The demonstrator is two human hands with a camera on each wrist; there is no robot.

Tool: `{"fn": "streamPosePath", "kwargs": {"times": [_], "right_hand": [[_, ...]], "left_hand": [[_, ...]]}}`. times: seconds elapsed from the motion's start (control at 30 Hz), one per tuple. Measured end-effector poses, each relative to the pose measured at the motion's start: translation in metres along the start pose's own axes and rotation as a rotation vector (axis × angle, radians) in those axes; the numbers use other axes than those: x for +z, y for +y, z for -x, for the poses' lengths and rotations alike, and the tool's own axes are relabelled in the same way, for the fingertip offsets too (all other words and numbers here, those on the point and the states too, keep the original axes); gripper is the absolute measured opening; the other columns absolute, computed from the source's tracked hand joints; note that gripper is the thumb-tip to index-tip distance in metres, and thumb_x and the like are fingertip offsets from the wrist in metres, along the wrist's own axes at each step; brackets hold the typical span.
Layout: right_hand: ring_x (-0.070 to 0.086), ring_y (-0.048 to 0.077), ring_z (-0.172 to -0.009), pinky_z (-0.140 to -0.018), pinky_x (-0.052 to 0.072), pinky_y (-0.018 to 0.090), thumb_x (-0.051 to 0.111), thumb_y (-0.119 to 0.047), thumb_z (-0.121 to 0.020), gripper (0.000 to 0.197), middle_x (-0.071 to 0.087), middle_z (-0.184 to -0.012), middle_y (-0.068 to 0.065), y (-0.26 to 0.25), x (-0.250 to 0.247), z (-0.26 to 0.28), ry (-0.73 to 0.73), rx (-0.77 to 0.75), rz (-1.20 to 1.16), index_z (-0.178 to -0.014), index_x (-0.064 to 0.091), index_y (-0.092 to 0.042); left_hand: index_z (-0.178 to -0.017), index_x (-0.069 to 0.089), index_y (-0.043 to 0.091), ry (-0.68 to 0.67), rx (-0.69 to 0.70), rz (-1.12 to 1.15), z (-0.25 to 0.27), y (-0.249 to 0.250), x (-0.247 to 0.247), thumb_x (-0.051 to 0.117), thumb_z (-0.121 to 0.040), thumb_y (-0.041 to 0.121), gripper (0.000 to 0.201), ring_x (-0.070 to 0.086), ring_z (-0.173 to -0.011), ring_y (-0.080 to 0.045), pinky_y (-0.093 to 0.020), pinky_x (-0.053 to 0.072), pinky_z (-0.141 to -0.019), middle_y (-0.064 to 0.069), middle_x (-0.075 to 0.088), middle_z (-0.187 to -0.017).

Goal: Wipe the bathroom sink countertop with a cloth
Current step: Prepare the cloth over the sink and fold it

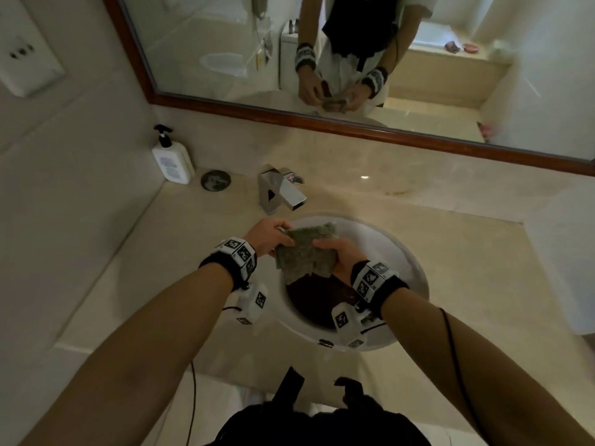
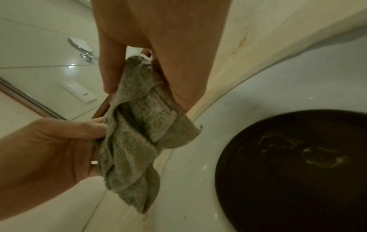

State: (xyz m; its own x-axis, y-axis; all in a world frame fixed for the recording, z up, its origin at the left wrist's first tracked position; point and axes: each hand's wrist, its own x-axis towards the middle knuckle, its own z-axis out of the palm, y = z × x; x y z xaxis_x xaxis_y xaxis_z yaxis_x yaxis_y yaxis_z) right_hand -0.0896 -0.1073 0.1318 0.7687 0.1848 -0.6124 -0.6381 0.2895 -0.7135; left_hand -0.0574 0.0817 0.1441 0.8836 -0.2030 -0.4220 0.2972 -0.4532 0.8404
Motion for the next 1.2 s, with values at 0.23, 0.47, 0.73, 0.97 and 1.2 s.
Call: {"fn": "streamPosePath", "kwargs": {"times": [0.23,0.47,0.73,0.97,1.2], "right_hand": [[0.066,0.038,-0.101,-0.079,0.056,0.043,0.059,0.001,-0.082,0.041,0.066,-0.118,0.021,0.003,0.044,-0.001,-0.116,0.067,-0.018,-0.123,0.057,0.003],[0.070,0.032,-0.086,-0.076,0.057,0.039,0.058,-0.009,-0.088,0.028,0.070,-0.105,0.019,-0.005,0.108,-0.016,-0.297,0.071,-0.062,-0.113,0.063,0.000],[0.060,0.040,-0.112,-0.089,0.054,0.047,0.064,-0.009,-0.081,0.048,0.061,-0.125,0.024,-0.017,0.190,-0.068,-0.133,0.030,-0.069,-0.127,0.057,0.002],[0.058,0.039,-0.111,-0.098,0.047,0.050,0.060,-0.011,-0.083,0.047,0.057,-0.130,0.024,-0.043,0.240,-0.112,-0.082,-0.017,-0.151,-0.128,0.057,0.002],[0.061,0.036,-0.102,-0.091,0.049,0.047,0.044,-0.013,-0.094,0.039,0.059,-0.128,0.024,-0.067,0.279,-0.154,0.017,-0.023,-0.211,-0.129,0.057,-0.002]], "left_hand": [[-0.096,0.061,0.012,0.233,0.005,-0.007,0.026,-0.011,-0.038,0.071,-0.081,0.007,0.019,0.057,-0.085,-0.027,-0.033,0.049,-0.063,-0.010,0.059,-0.092],[-0.090,0.064,0.019,0.356,0.054,-0.023,0.040,-0.017,-0.098,0.073,-0.081,0.017,0.012,0.061,-0.079,-0.025,-0.034,0.052,-0.060,-0.008,0.063,-0.084],[-0.105,0.066,0.023,0.472,0.077,-0.078,0.018,-0.033,-0.184,0.070,-0.085,0.032,0.022,0.065,-0.089,-0.028,-0.038,0.056,-0.074,-0.010,0.068,-0.101],[-0.124,0.058,0.023,0.637,0.073,-0.148,-0.017,-0.032,-0.257,0.054,-0.092,0.045,0.038,0.057,-0.113,-0.025,-0.033,0.043,-0.096,-0.005,0.061,-0.124],[-0.143,0.040,0.012,0.609,0.141,-0.348,-0.057,-0.029,-0.299,0.049,-0.096,0.028,0.051,0.041,-0.131,-0.028,-0.036,0.031,-0.111,-0.012,0.043,-0.145]]}}
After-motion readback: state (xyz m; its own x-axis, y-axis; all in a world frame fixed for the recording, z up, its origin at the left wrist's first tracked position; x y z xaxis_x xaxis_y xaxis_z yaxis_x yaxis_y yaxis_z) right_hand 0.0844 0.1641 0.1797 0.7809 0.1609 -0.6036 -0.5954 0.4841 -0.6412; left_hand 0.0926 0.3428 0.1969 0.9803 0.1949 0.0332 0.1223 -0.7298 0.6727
